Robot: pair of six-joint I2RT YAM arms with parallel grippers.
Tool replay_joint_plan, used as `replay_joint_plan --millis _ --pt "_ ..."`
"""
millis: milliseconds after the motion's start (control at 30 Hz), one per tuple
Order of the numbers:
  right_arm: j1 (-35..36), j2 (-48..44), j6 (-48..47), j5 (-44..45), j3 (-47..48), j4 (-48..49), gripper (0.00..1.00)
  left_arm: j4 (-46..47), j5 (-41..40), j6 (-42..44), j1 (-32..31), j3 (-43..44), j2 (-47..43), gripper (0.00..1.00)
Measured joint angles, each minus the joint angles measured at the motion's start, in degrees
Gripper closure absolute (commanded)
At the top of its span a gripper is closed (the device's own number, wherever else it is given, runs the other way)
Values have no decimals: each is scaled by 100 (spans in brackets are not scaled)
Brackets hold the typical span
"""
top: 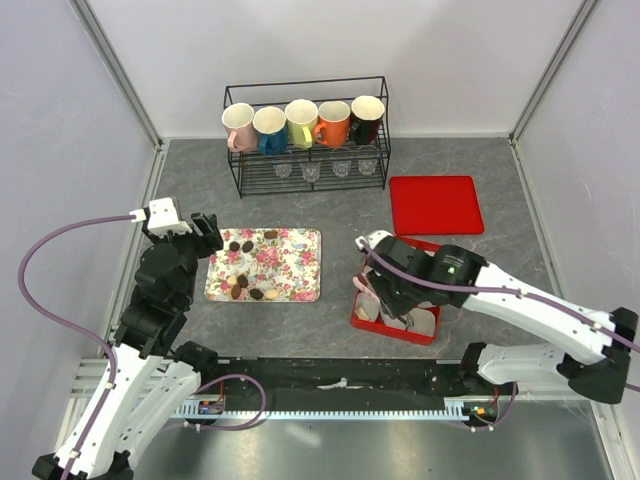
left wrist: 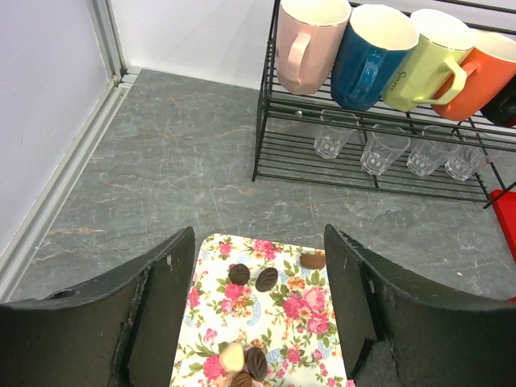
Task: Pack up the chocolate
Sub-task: Place the fake chocolate in the packing box.
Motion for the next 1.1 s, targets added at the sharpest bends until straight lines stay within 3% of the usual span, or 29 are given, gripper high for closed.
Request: replay_joint_plan --millis 400,1100 --pt "-17 -837 940 -9 -916 -664 86 0 9 0 0 0 2 28" --pt "-341 -852 981 -214 -1602 -538 85 0 11 -2 0 0 7 28"
